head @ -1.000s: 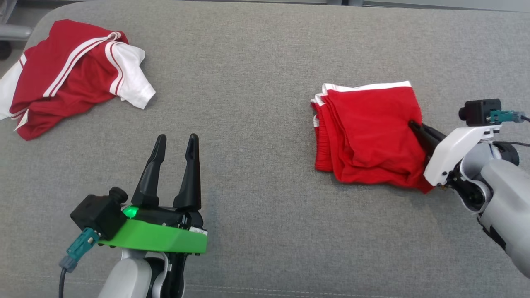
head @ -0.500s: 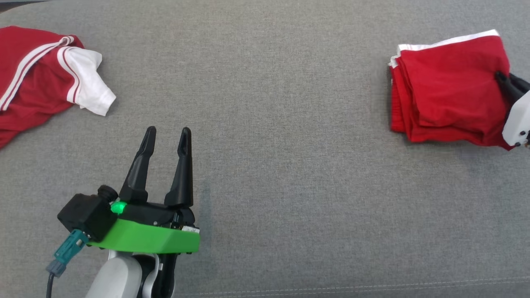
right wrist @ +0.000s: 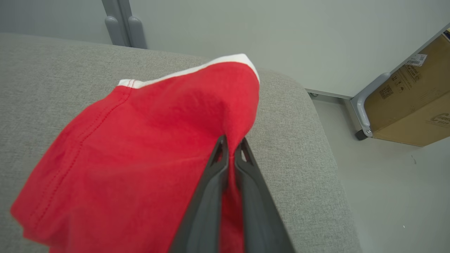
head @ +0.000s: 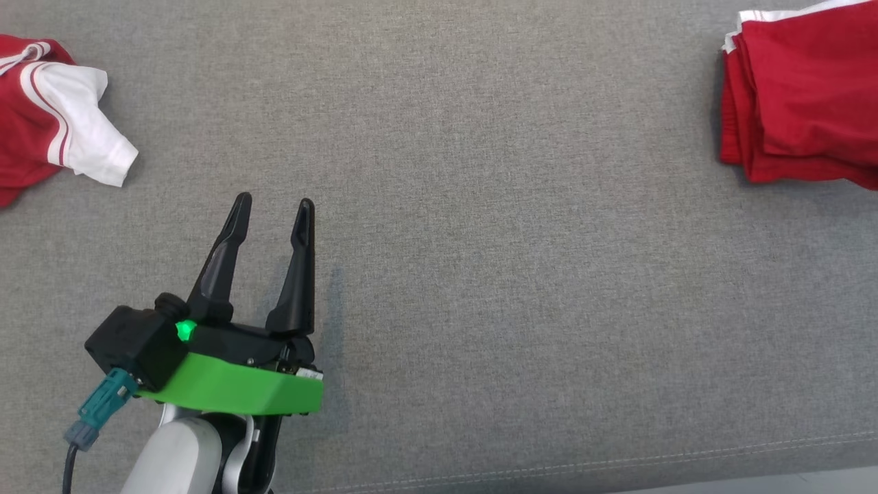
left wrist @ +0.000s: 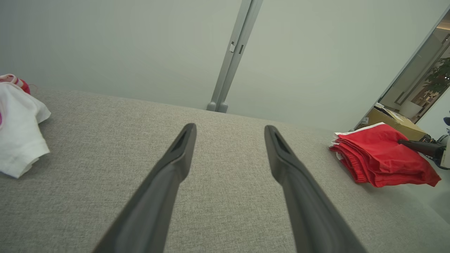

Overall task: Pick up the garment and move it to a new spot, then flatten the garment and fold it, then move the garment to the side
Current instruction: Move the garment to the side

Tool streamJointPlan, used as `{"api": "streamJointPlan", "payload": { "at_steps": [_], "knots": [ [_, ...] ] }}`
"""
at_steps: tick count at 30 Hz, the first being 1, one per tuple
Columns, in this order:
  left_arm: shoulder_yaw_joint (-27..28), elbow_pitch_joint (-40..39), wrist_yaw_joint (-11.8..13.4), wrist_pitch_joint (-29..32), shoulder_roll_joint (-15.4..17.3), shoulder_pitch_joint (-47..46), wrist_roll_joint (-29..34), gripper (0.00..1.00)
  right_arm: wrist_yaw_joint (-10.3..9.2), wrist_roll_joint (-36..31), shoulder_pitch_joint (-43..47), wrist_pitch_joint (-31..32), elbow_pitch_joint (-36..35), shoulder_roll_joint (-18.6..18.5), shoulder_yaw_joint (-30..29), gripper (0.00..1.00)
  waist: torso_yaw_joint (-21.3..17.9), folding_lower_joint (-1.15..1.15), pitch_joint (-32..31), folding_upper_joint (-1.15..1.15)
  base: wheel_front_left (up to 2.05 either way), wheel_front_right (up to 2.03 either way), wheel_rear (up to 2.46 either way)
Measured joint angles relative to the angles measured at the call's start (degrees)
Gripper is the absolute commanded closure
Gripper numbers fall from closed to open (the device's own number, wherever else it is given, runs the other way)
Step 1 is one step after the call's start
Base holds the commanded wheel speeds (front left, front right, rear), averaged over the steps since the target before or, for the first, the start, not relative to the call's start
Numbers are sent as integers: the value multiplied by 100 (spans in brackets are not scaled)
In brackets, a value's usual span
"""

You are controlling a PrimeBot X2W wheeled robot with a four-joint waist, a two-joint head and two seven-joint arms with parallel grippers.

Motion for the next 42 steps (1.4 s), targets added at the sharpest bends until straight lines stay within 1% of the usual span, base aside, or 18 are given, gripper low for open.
{"api": "streamJointPlan", "payload": {
  "at_steps": [3, 7, 8, 12, 15, 16, 17, 18, 19, 20, 21, 22, 24, 30, 34, 42],
  "knots": [
    [-12, -96, 22, 71, 55, -31, 42, 0, -26, -88, -162, -5, 83, -60, -20, 100, -18, 0, 87, 0, 0, 0, 0],
    [-38, -226, 24, 205, 99, -113, 65, 0, -218, -197, -359, -14, 178, -73, -30, 100, -23, 0, 237, 0, 0, 0, 0],
    [-42, -245, 25, 221, 100, -118, 84, 0, -226, -222, -384, -18, 205, -71, -16, 100, -20, 0, 266, 0, 0, 0, 0],
    [-74, -274, 37, 308, 102, -146, 105, 0, -456, -448, -480, -158, 312, -76, 12, 100, 8, 0, 374, 0, 0, 0, 0],
    [-88, -301, 48, 349, 102, -223, 135, 0, -575, -461, -533, -190, 413, -75, 18, 100, 48, 0, 443, 0, 0, 0, 0],
    [-87, -304, 48, 350, 102, -231, 147, 0, -579, -481, -535, -204, 453, -75, 24, 100, 63, 0, 464, 0, 0, 0, 0],
    [-90, -304, 48, 350, 102, -236, 147, 0, -669, -504, -534, -236, 497, -71, 22, 100, 81, 0, 483, 0, 0, 0, 0],
    [-85, -304, 51, 352, 102, -236, 147, 0, -731, -505, -534, -265, 541, -65, 24, 97, 97, 0, 499, 0, 0, 0, 0],
    [-70, -304, 68, 352, 102, -236, 147, 0, -777, -517, -534, -264, 587, -46, 29, 80, 109, 0, 514, 0, 0, 0, 0],
    [-52, -304, 74, 352, 104, -236, 147, 0, -826, -521, -532, -265, 630, -24, 27, 69, 118, 0, 527, 0, 0, 0, 0],
    [-36, -303, 74, 353, 104, -236, 147, 0, -867, -520, -532, -278, 667, -1, 24, 53, 124, 0, 536, 0, 0, 0, 0],
    [-29, -304, 75, 357, 104, -236, 147, 0, -869, -520, -528, -291, 706, 10, 24, 27, 127, 0, 542, 0, 0, 0, 0],
    [-16, -309, 76, 358, 104, -236, 147, 0, -870, -515, -521, -316, 760, 22, 13, 0, 130, 0, 551, 0, 0, 0, 0],
    [9, -349, 91, 400, 104, -236, 147, 0, -870, -491, -415, -401, 893, 158, 7, 0, 118, 0, 575, 0, 0, 0, 0],
    [53, -365, 116, 398, 108, -236, 147, 0, -871, -491, -393, -481, 929, 183, 11, 0, 81, 0, 573, 0, 0, 0, 0],
    [76, -241, 116, 324, 93, -240, 138, 0, -869, -548, -516, -815, 728, 394, -7, 0, -61, 0, 440, 0, 0, 0, 0]
  ]
}}
